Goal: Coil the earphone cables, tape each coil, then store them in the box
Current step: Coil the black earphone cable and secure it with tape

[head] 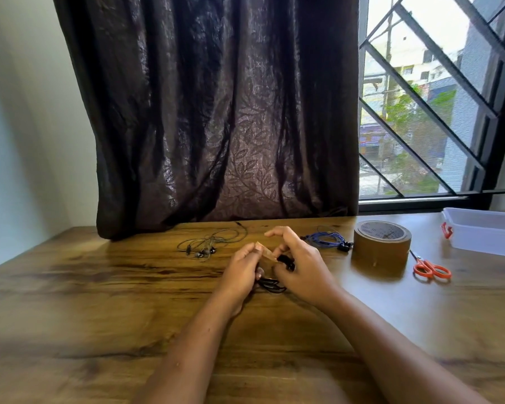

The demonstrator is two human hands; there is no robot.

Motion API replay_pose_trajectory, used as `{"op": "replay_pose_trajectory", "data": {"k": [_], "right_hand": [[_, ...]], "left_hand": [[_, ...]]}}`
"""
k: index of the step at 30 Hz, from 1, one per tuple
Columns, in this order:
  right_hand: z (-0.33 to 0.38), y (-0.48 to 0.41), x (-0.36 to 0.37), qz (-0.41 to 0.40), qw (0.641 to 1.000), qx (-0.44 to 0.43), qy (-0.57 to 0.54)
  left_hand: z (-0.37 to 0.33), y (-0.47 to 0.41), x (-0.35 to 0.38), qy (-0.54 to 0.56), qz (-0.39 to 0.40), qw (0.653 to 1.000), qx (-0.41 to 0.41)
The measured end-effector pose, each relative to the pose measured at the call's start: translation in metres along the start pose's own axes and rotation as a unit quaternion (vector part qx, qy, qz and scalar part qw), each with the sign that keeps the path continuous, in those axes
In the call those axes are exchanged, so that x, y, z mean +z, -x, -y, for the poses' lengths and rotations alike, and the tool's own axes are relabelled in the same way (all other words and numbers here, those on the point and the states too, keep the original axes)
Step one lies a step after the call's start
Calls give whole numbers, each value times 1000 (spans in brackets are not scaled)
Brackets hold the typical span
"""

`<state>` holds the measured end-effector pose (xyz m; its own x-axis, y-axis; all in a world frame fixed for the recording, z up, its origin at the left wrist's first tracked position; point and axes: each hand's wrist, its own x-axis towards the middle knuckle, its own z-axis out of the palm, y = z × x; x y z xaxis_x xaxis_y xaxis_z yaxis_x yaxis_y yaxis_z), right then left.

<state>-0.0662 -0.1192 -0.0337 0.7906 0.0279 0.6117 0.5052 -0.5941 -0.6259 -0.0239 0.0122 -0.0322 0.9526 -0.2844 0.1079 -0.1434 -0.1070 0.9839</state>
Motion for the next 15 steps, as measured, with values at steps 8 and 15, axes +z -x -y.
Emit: {"op": "replay_pose_trajectory", "data": {"k": [8, 15], "right_hand": [[-8, -6, 2, -29, 999, -10, 35], [-8, -5, 0, -49, 997, -4, 66]], "left_hand": [[-3, 3, 2, 34, 15, 999, 30], [-4, 4, 3, 23, 18, 999, 34]]}}
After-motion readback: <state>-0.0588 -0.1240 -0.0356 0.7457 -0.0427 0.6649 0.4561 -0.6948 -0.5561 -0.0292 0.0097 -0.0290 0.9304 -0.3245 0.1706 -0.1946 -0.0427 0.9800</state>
